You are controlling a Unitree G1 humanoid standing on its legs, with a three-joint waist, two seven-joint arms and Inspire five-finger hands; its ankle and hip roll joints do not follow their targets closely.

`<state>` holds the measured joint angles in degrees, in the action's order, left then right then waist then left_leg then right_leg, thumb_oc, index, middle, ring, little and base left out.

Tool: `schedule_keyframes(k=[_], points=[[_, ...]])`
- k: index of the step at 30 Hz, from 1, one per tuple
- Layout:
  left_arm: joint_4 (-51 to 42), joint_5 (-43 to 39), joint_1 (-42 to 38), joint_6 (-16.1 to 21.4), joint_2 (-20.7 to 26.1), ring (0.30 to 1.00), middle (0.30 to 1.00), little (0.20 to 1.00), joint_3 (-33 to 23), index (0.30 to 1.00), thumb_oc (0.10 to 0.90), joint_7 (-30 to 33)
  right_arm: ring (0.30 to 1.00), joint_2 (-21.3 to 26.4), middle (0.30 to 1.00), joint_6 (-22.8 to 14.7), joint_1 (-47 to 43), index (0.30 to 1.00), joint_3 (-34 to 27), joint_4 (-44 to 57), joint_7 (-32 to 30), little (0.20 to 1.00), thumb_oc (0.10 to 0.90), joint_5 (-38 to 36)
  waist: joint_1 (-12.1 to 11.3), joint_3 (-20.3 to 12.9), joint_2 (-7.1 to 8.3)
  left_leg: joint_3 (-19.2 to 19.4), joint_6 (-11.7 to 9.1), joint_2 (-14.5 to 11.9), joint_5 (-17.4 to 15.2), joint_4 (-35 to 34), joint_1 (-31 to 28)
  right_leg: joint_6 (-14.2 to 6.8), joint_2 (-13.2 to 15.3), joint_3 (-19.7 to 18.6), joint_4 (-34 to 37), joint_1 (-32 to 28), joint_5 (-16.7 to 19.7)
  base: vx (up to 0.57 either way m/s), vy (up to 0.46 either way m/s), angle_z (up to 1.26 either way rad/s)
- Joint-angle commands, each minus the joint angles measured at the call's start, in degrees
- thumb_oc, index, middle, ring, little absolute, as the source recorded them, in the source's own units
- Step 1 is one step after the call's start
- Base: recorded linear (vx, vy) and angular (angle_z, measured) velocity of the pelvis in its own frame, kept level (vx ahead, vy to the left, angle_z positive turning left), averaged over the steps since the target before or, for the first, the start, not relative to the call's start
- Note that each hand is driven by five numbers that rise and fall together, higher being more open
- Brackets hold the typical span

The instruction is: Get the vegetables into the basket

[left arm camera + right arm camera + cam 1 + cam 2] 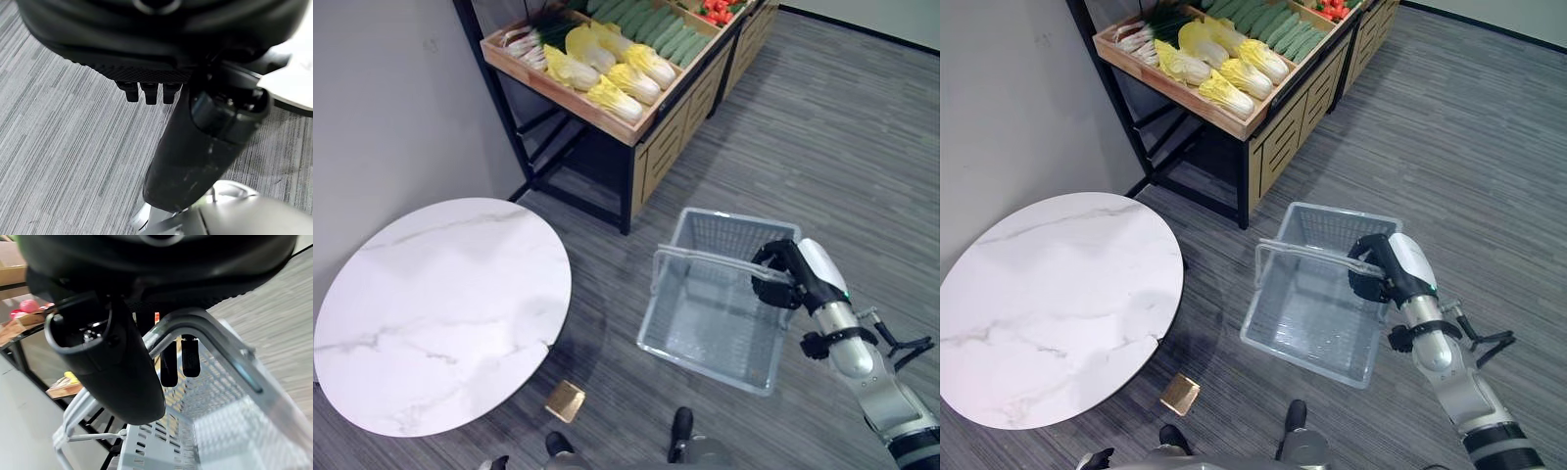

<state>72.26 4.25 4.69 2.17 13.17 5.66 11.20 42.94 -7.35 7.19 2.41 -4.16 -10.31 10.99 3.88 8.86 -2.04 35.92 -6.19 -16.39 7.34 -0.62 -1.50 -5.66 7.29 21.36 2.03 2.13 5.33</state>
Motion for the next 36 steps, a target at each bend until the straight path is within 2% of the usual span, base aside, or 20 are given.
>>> schedule_keyframes(k=[1, 2, 3, 5, 6, 7, 8, 9, 10, 11, 12, 13, 15, 19, 22, 24, 25, 26, 30, 36], points=[[-2.0, -0.8, -2.8, 2.3, 0.4, 1.0, 1.0, 1.0, 0.0, 1.0, 0.9, 0.4, 0.3, 1.6, 0.3, -7.0, -7.4, 0.3, -10.0, 9.5, -5.5, 0.3, 0.4, -1.6, -0.1, 0.7, 2.47, -2.9, -3.7, -1.3, -0.5, 6.0, 3.4, -2.7, 2.2, -0.3, -1.0, -4.3, -5.5, 0.0, -0.239, -0.03], [-2.6, -1.1, -2.7, 2.4, 0.4, 1.0, 1.0, 1.0, 0.0, 1.0, 0.9, 0.6, 0.3, 1.9, 0.3, -7.1, -7.0, 0.3, -10.5, 9.6, -5.5, 0.3, 0.4, -1.6, -0.1, 1.1, 2.53, -4.6, -3.8, -1.6, -1.0, 8.4, 3.9, -2.3, 1.9, -1.0, -1.1, -4.4, -6.0, -0.07, -0.195, -0.31], [-4.3, -3.3, -2.3, 3.2, 0.2, 1.0, 1.0, 1.0, -0.6, 1.0, 0.9, 1.6, 0.3, 2.5, 0.3, -7.5, -7.4, 0.3, -10.3, 9.3, -5.8, 0.3, 0.4, -1.9, -1.2, 2.3, 2.49, -14.1, -2.7, 0.9, -0.7, 11.1, 6.5, -1.0, 1.3, -2.6, -1.8, -3.6, -6.1, -0.07, -0.13, -0.45], [-4.8, -4.8, -2.3, 3.5, -0.1, 1.0, 1.0, 1.0, -0.9, 1.0, 0.9, 2.3, 0.3, 2.7, 0.3, -7.7, -8.2, 0.3, -9.5, 8.1, -5.9, 0.3, 0.4, -2.6, -2.6, 2.6, 2.92, -23.9, -1.0, 6.2, -3.3, 7.9, 8.9, -1.2, 1.4, -5.6, -1.5, -3.0, -5.6, 0.01, -0.067, -0.77], [-4.6, -5.1, -2.1, 3.5, -0.1, 1.0, 1.0, 1.0, -0.9, 1.0, 0.9, 2.5, 0.3, 2.8, 0.3, -7.8, -8.3, 0.3, -9.2, 7.6, -5.6, 0.3, 0.4, -2.7, -3.2, 2.6, 2.96, -30.1, -0.7, 7.6, -2.9, 5.1, 9.8, -1.4, 0.8, -8.7, -1.6, -2.5, -5.2, 0.12, -0.02, -0.84], [-4.6, -5.0, -2.0, 3.7, 0.0, 1.0, 1.0, 1.0, -0.7, 1.0, 0.9, 2.5, 0.3, 3.0, 0.3, -7.8, -8.3, 0.3, -9.3, 7.3, -5.5, 0.3, 0.4, -2.7, -3.4, 2.3, 2.84, -32.5, -1.0, 7.8, -1.9, 3.6, 10.5, -1.7, 0.6, -9.8, -1.5, -2.2, -5.1, 0.1, -0.005, -0.87], [-4.6, -5.0, -2.0, 3.7, 0.0, 1.0, 1.0, 1.0, -0.7, 1.0, 0.9, 2.5, 0.3, 3.0, 0.3, -7.8, -8.3, 0.3, -9.3, 7.3, -5.5, 0.3, 0.4, -2.7, -3.4, 2.3, 2.84, -32.5, -1.0, 7.8, -1.9, 3.6, 10.5, -1.7, 0.6, -9.8, -1.5, -2.2, -5.1, 0.14, 0.064, -0.72], [-5.0, -5.1, -1.7, 3.9, -0.2, 1.0, 1.0, 1.0, -0.3, 1.0, 0.9, 2.3, 0.3, 3.2, 0.3, -8.0, -8.9, 0.3, -9.1, 7.0, -5.5, 0.3, 0.4, -2.6, -4.1, 2.2, 2.48, -38.2, -1.1, 9.7, -1.0, 1.8, 11.6, -1.9, 0.1, -12.3, -1.5, -2.1, -5.0, 0.13, 0.077, -0.92], [-5.1, -5.3, -1.6, 4.0, -0.1, 1.0, 1.0, 1.0, -0.2, 1.0, 0.9, 2.3, 0.3, 3.2, 0.3, -8.2, -9.8, 0.3, -8.4, 6.8, -5.4, 0.3, 0.4, -2.6, -4.5, 2.2, 2.33, -41.4, -0.8, 11.0, -1.0, 1.6, 11.8, -1.9, -0.3, -14.1, -1.7, -1.8, -5.1, 0.15, 0.129, -0.71], [-5.2, -5.7, -1.5, 4.1, 0.0, 1.0, 1.0, 1.0, -0.3, 1.0, 0.9, 2.2, 0.3, 3.2, 0.3, -8.3, -10.5, 0.3, -7.6, 6.6, -5.2, 0.3, 0.4, -2.8, -4.7, 2.2, 2.23, -43.0, -0.4, 12.1, -1.7, 1.6, 11.4, -1.9, -0.6, -15.8, -2.1, -1.5, -5.3, 0.06, 0.079, -1.29], [-5.2, -5.7, -1.4, 4.1, 0.0, 1.0, 1.0, 1.0, -0.4, 1.0, 0.9, 2.2, 0.3, 3.2, 0.3, -8.3, -10.6, 0.3, -7.5, 6.5, -5.2, 0.3, 0.4, -2.8, -4.8, 2.2, 2.27, -42.8, -0.3, 12.1, -1.8, 1.7, 11.3, -2.0, -0.6, -16.0, -2.3, -1.5, -5.3, 0.06, 0.186, -1.63], [-4.5, -5.7, -2.0, 3.9, -0.1, 1.0, 1.0, 1.0, -0.2, 1.0, 0.9, 2.1, 0.3, 2.7, 0.3, -8.3, -10.3, 0.3, -7.4, 6.7, -4.8, 0.3, 0.4, -3.2, -4.2, 2.0, 2.09, -40.5, -0.1, 11.8, -2.0, 0.9, 10.5, -2.3, -0.2, -17.2, -2.5, -1.1, -5.3, 0.06, 0.22, -1.96], [-4.1, -5.5, -2.4, 3.8, 0.0, 1.0, 1.0, 1.0, -0.1, 1.0, 0.9, 1.9, 0.3, 2.5, 0.3, -7.9, -10.3, 0.3, -7.6, 6.8, -4.7, 0.3, 0.4, -3.1, -4.2, 1.7, 2.18, -39.8, 0.1, 11.9, -1.9, 0.2, 9.9, -2.5, 0.0, -17.7, -2.5, -0.7, -5.2, 0.05, 0.204, -1.1], [-2.4, -4.0, -3.9, 3.6, 0.3, 1.0, 1.0, 1.0, 1.4, 1.0, 0.9, 1.2, 0.3, -0.1, 0.3, -6.8, -10.0, 0.3, -7.7, 5.8, -5.3, 0.3, 0.4, -2.4, -3.0, 0.8, 3.8, -34.5, 2.4, 13.4, -3.6, -1.1, 8.1, -4.8, 2.6, -21.2, -2.6, 1.5, -3.3, 0.06, 0.282, -0.44], [-2.8, -3.7, -4.2, 3.9, 1.2, 1.0, 1.0, 1.0, 1.0, 1.0, 0.9, 1.6, 0.3, -2.2, 0.3, -6.4, -11.0, 0.3, -6.9, 3.4, -6.8, 0.3, 0.4, -1.1, -3.1, 1.2, 4.73, -30.8, 4.1, 14.0, -5.3, -0.2, 7.4, -6.1, 3.9, -21.6, -3.6, 3.3, -1.4, -0.01, 0.215, -0.71], [-2.8, -3.2, -3.8, 3.7, 1.9, 1.0, 1.0, 1.0, 0.6, 1.0, 0.9, 2.0, 0.3, -3.3, 0.3, -6.2, -12.0, 0.3, -5.9, 2.0, -7.3, 0.3, 0.4, -0.9, -4.4, 1.7, 4.87, -27.5, 4.5, 13.4, -6.2, -0.1, 6.1, -6.1, 5.0, -15.0, -6.4, 4.2, -0.9, -0.01, 0.145, -0.67], [-2.9, -3.0, -3.4, 3.7, 1.9, 1.0, 1.0, 1.0, 0.5, 1.0, 0.9, 1.9, 0.3, -3.5, 0.3, -6.1, -12.1, 0.3, -5.6, 0.9, -7.4, 0.3, 0.4, -0.7, -4.9, 1.6, 4.8, -26.1, 4.3, 13.0, -6.5, -0.1, 5.5, -6.1, 6.1, -10.8, -6.4, 4.1, -0.3, 0.03, 0.055, -1.11], [-2.9, -3.0, -2.9, 3.7, 1.9, 1.0, 1.0, 1.0, 0.0, 1.0, 0.9, 1.8, 0.3, -3.7, 0.3, -5.5, -11.6, 0.3, -5.6, -0.5, -7.4, 0.3, 0.4, 0.1, -4.8, 1.2, 5.06, -24.8, 4.1, 12.9, -6.9, -0.3, 4.5, -6.3, 6.6, -8.3, -4.9, 4.1, 1.0, 0.03, 0.036, -1.19], [-2.9, -2.7, -2.5, 3.8, 1.5, 1.0, 1.0, 1.0, 0.0, 1.0, 0.9, 1.2, 0.3, -2.9, 0.3, -4.5, -9.7, 0.3, -6.8, -3.0, -8.2, 0.3, 0.4, 2.7, -4.8, 0.4, 5.23, -24.5, 3.9, 13.1, -7.3, -0.5, 3.4, -6.4, 6.5, -9.1, -1.4, 3.6, 3.1, 0.08, -0.023, -0.43], [-3.1, -2.1, -2.0, 3.6, 0.6, 1.0, 1.0, 1.0, 0.9, 1.0, 0.9, 0.2, 0.3, -1.1, 0.3, -2.3, -6.5, 0.3, -6.4, -14.3, -8.8, 0.3, 0.4, 6.1, -4.5, -1.7, 4.78, -25.4, 2.0, 11.5, -5.4, -3.5, 1.1, -6.0, 4.6, -7.9, 2.7, -0.2, 2.3, 0.1, -0.122, 0.07]])
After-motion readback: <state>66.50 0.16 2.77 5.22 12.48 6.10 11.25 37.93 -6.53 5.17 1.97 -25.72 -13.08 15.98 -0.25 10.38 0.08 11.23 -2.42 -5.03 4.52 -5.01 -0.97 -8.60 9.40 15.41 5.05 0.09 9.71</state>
